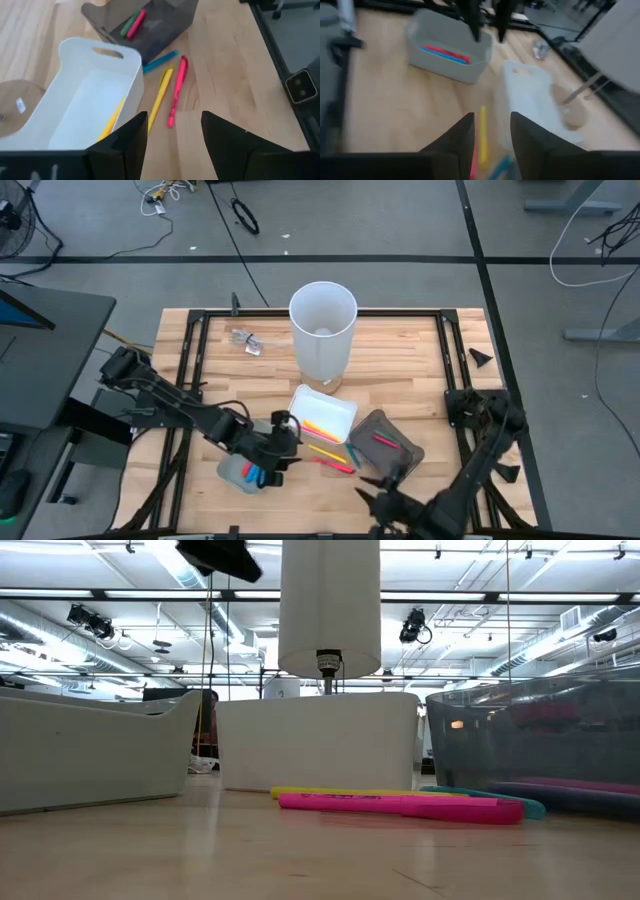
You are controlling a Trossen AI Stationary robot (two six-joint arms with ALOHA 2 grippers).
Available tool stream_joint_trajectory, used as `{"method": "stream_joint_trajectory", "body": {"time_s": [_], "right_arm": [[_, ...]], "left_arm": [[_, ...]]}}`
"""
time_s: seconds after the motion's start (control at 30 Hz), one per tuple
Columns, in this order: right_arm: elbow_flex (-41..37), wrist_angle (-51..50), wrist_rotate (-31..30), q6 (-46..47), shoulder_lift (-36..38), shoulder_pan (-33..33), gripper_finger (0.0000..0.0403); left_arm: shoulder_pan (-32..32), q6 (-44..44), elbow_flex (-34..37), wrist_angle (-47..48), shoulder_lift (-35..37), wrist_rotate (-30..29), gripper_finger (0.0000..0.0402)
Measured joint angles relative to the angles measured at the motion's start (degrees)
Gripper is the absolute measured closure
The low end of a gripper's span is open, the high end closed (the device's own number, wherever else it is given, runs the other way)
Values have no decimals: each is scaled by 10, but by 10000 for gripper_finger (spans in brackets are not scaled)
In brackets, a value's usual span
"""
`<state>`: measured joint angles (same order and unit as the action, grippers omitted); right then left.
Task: Pick & Place Markers
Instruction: Put the pink marker pen in the white bin
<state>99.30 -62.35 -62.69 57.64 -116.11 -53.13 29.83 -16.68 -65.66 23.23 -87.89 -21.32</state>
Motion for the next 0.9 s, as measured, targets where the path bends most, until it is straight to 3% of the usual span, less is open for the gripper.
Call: {"method": "stream_joint_trajectory", "body": {"time_s": [0.27, 0.57, 0.77, 0.9], "right_arm": [[-75, 189, -17, 17, 0, -43, 277], [-142, 268, -124, 96, 0, -85, 277], [-186, 364, -124, 91, 0, -92, 277], [-217, 461, -109, 26, 0, -96, 277]], "left_arm": [[-23, 29, -82, 46, -92, 21, 211], [-28, 24, -184, 133, -182, 48, 211], [-31, 24, -220, 143, -226, 66, 211], [-31, 18, -224, 146, -246, 72, 211]]}}
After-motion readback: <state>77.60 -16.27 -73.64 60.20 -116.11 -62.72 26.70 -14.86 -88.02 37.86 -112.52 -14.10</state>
